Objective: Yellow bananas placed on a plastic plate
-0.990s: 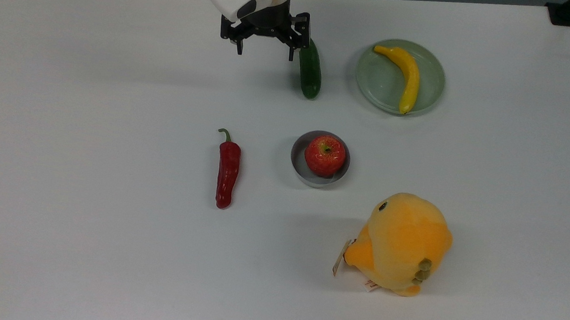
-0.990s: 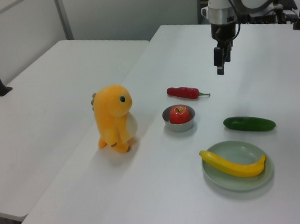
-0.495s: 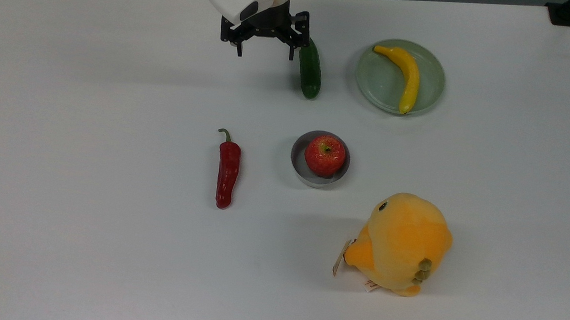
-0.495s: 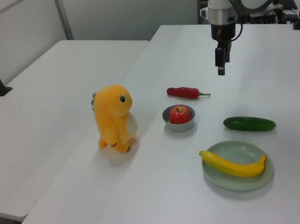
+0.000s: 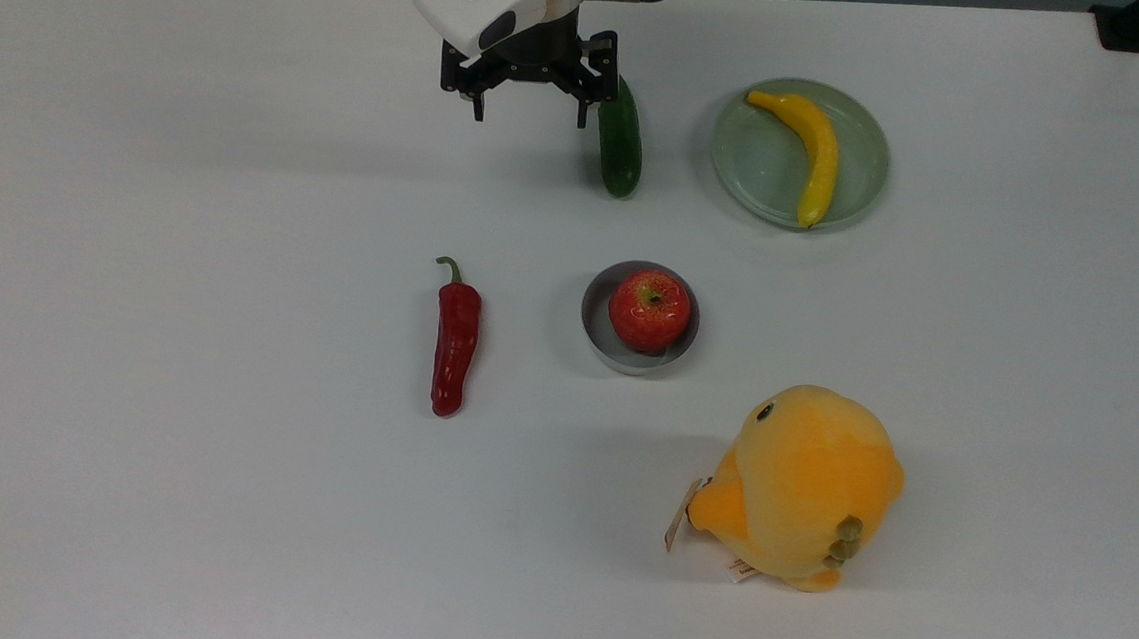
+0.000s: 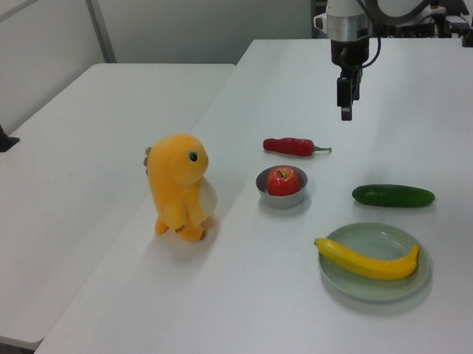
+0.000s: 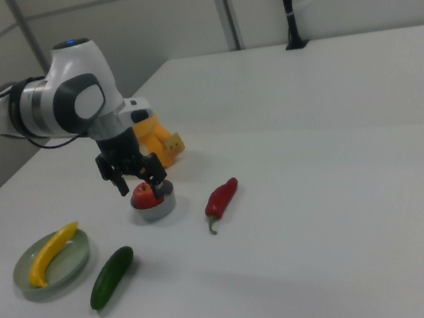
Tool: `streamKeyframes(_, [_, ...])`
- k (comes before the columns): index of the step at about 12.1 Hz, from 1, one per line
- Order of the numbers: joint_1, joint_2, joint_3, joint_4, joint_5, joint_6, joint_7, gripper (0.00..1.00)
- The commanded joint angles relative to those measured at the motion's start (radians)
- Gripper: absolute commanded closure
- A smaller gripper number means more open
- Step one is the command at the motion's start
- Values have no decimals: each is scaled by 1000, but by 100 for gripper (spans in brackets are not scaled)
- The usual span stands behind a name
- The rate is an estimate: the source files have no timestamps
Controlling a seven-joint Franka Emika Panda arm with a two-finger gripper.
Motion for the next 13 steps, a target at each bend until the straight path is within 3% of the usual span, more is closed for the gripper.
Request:
streamKeyframes(1, [-11,7,9,10,22,15,-24,0])
streamKeyframes(9, [45,7,-64,13,25,15,-17,0])
streamKeyframes(13, [43,9,-64,13,28,15,-19,0])
